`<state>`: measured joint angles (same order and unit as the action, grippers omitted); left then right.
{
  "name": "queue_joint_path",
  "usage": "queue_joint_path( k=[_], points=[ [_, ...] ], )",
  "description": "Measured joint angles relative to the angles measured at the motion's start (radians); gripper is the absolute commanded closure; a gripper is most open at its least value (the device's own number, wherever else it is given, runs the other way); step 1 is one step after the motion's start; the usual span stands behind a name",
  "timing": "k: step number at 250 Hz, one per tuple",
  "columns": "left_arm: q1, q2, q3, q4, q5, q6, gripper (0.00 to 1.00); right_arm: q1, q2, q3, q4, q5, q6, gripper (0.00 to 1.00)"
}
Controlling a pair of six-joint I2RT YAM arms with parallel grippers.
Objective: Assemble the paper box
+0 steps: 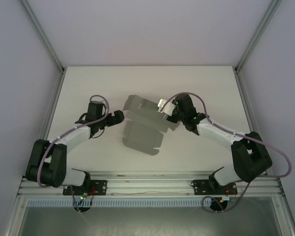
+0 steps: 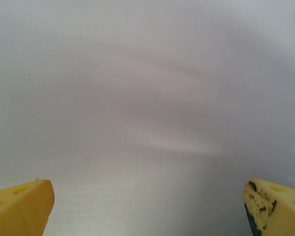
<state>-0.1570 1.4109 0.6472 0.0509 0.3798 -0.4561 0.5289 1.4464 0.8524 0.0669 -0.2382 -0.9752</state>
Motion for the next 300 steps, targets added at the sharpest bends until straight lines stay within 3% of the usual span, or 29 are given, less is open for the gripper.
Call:
queue_joint_path(
  k=[68,138,203,265,300],
  points=[
    [0.0,0.037,-0.071,0.232,0.186,0.009,0.09,-0.007,0.006,0.0,-0.003,-0.022,0.027,1.0],
    [-0.013,0.133,-0.095,0.445,0.354,-0.066,0.27,-0.009,0.006,0.0,0.003,-0.076,0.082,1.0],
    [-0.025,0.206,-0.101,0.639,0.433,-0.162,0.62,-0.022,0.006,0.0,0.032,-0.126,0.132,1.0],
    [-0.026,0.209,-0.108,0.702,0.446,-0.202,0.94,-0.026,0.006,0.0,0.036,-0.149,0.153,1.0],
    [-0.027,0.205,-0.111,0.7,0.437,-0.19,1.0,-0.027,0.006,0.0,0.035,-0.156,0.155,1.0]
  ],
)
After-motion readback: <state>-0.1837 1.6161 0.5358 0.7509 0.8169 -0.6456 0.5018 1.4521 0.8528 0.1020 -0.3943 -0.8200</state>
